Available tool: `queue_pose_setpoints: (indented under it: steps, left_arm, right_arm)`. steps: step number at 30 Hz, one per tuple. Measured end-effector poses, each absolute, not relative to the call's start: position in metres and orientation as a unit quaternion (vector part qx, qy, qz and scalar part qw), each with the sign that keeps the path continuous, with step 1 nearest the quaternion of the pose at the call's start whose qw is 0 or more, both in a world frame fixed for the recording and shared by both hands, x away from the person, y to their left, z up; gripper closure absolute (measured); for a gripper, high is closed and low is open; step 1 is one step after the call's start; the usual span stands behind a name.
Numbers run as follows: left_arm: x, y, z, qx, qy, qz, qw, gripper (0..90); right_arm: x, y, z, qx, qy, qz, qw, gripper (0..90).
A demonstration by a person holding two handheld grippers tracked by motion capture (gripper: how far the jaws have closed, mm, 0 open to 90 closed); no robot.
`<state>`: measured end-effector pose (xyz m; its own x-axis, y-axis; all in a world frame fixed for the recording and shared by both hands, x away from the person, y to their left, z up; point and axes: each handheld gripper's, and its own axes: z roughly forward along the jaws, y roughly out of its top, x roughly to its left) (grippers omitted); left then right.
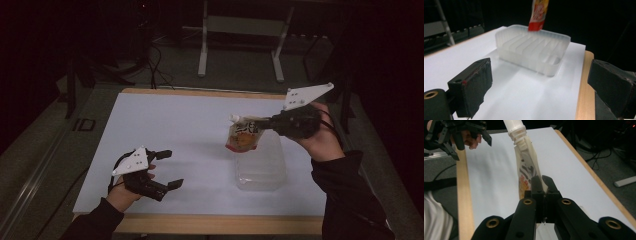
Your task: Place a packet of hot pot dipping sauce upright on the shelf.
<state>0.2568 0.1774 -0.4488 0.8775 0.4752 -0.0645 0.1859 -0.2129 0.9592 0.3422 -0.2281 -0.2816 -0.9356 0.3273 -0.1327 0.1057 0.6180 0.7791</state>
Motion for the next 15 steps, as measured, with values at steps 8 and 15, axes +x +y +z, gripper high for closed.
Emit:
queue_pose_setpoints:
  steps: [8,15]
  left_arm:
    - [0.257,0.189,-0.473,0.783,0.244,0.12,0.559,5.9]
    - [0.261,0.192,-0.479,0.781,0.251,0.116,0.561,5.9]
  right_arm:
    - [0.357,-0.252,-0.295,0.116,0.884,0.433,0.133,89.5]
    - [0.366,-0.267,-0.313,0.113,0.889,0.425,0.133,89.4]
